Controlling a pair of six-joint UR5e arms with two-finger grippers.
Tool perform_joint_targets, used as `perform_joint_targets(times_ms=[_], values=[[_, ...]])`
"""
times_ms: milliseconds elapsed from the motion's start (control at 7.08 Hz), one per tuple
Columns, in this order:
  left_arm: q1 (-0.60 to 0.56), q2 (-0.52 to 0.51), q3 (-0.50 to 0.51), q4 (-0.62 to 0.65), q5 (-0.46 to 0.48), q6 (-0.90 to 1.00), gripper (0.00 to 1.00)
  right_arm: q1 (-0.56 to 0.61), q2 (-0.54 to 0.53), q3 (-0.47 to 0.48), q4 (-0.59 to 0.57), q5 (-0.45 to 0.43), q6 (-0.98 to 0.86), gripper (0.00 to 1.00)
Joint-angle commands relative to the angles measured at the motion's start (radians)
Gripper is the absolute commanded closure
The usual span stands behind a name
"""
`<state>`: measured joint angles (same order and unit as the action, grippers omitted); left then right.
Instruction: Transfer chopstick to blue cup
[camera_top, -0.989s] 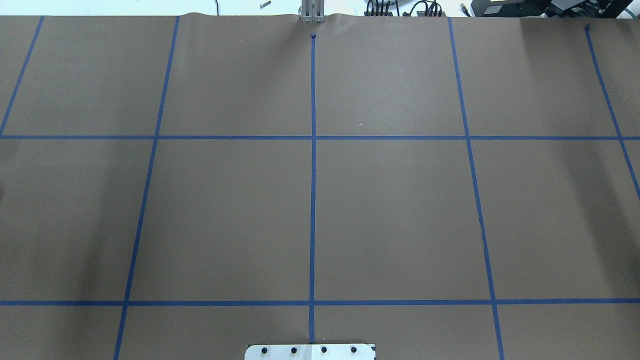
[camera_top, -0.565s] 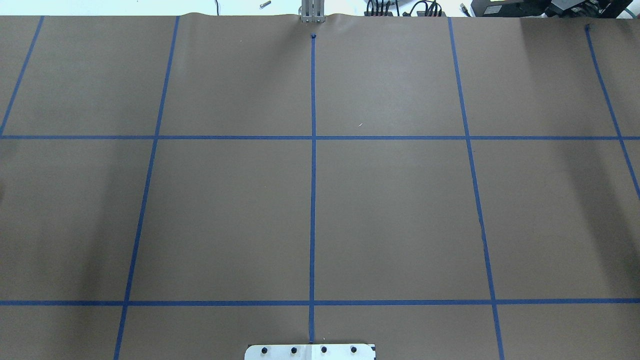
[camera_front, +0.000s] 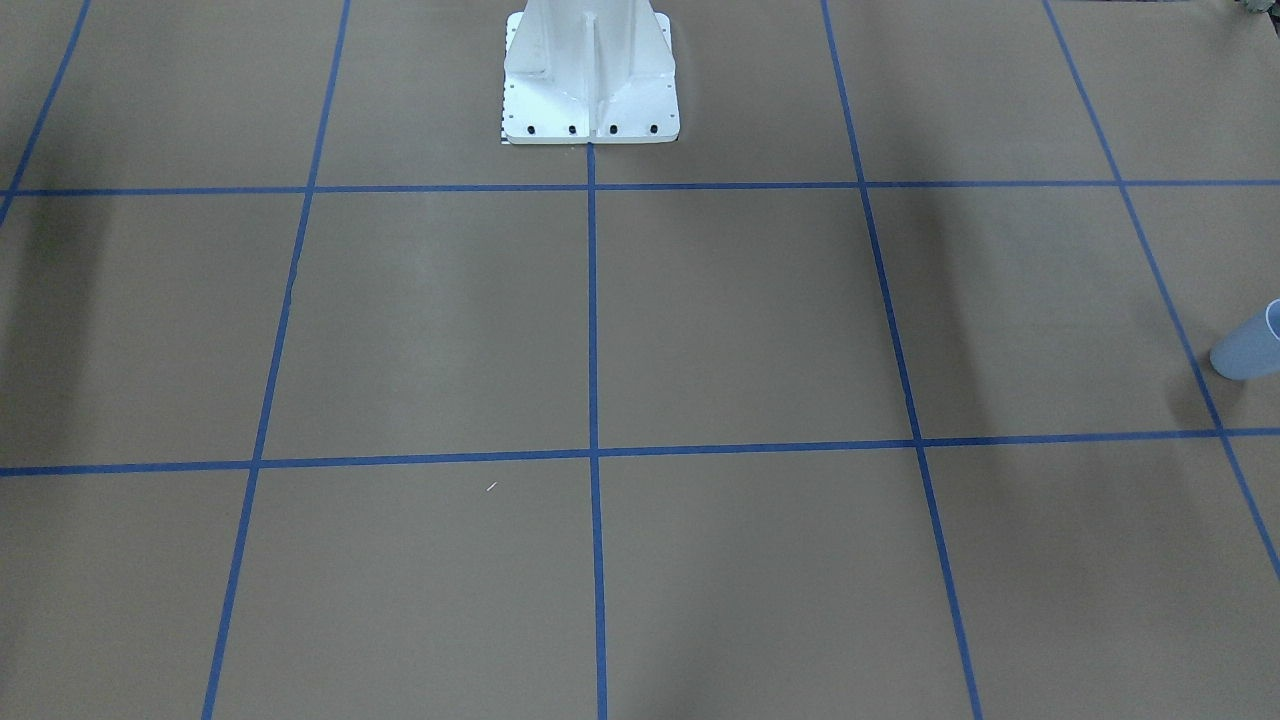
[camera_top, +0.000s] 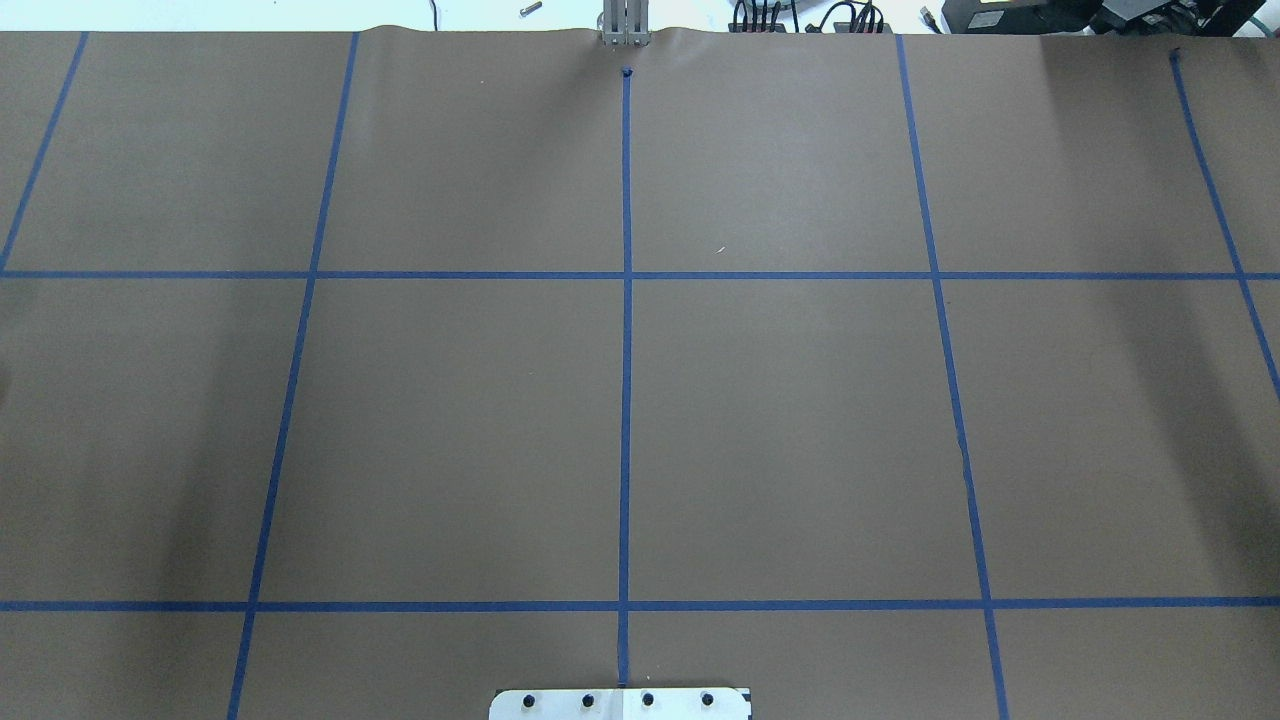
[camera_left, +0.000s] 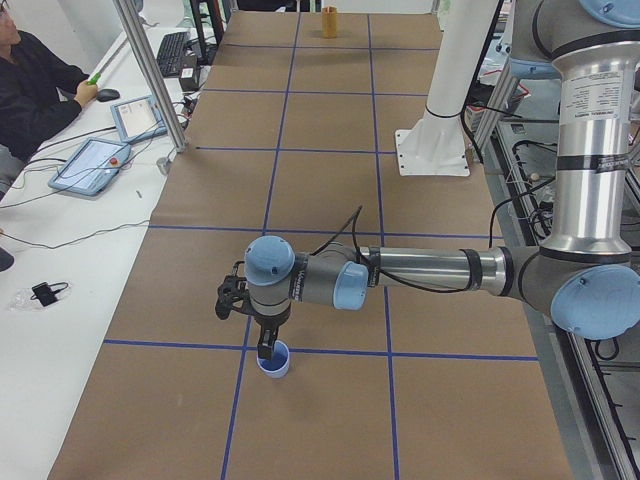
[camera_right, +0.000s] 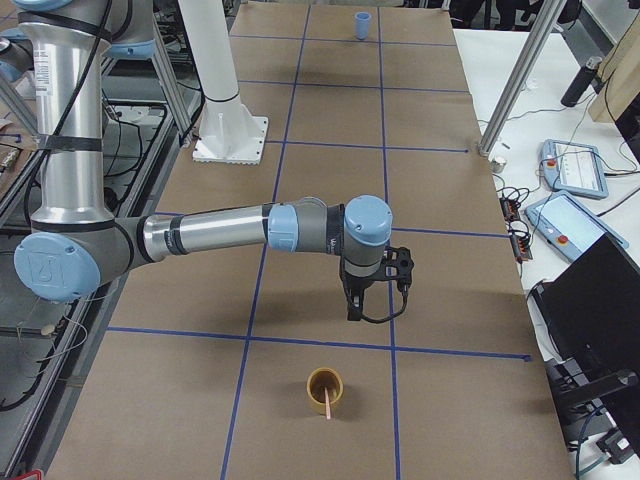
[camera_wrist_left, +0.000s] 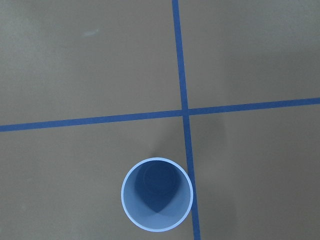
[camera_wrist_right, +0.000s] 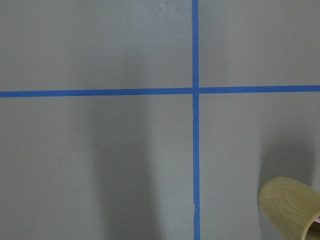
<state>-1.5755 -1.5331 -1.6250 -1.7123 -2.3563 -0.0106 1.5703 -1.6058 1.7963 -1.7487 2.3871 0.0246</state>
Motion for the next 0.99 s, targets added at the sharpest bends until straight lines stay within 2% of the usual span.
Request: perform_joint_targets(times_ms=[0, 283, 565, 848], values=[[0.0, -0.005, 0.028, 0.002, 0.008, 0.006, 0.01, -0.006, -0.014, -0.009, 0.0, -0.006, -0.012, 0.0], [0.0, -0.035, 0.144, -0.053, 0.012, 0.009, 0.01, -0.006, -0.06, -0.002, 0.076, 0.001, -0.011, 0.0], [-0.003, -0.016, 0.235, -0.194, 0.009, 0.004, 0.01, -0.004, -0.071, -0.008, 0.075, 0.007, -0.005, 0.0], [-0.011, -0.036, 0.267, -0.185, 0.005, 0.001, 0.01, -0.004, -0.071, -0.009, 0.077, 0.047, -0.002, 0.0]])
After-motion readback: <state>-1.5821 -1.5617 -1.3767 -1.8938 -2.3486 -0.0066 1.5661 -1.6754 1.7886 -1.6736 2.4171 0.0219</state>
